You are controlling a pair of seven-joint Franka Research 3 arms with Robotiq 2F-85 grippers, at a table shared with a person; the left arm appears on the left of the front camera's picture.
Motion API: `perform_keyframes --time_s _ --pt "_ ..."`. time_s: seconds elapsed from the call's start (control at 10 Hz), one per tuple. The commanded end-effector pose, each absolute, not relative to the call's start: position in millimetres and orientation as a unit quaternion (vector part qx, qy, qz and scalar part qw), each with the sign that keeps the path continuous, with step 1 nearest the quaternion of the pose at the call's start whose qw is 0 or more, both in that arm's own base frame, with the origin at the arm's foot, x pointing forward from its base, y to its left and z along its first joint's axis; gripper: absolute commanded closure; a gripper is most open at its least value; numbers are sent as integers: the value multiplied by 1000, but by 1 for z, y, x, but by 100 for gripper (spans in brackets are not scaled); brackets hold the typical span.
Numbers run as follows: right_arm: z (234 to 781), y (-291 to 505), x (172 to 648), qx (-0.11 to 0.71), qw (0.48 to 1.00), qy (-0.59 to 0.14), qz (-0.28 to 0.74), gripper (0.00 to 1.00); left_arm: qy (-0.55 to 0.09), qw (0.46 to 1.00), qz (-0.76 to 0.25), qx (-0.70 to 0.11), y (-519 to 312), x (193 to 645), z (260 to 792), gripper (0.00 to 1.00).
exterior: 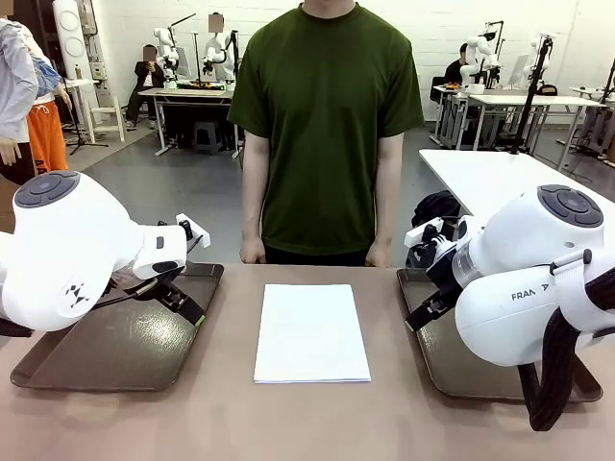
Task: Sort the A4 documents.
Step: Receive the A4 Paper.
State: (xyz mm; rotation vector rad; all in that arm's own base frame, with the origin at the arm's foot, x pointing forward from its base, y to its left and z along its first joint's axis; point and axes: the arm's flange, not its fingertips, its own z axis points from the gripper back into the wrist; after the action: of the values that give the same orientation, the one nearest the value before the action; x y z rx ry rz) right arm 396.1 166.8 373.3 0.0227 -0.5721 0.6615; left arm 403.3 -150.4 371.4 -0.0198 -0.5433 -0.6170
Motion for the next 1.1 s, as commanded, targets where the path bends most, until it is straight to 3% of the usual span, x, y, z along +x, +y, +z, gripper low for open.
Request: perform_keyframes --time_s 0.0,1.0 --pt "373 167 396 11 906 -277 320 0 -264 917 -299 -10 -150 404 371 0" --pt "373 167 396 11 906 -277 320 0 -264 917 -300 -10 -150 403 371 0"
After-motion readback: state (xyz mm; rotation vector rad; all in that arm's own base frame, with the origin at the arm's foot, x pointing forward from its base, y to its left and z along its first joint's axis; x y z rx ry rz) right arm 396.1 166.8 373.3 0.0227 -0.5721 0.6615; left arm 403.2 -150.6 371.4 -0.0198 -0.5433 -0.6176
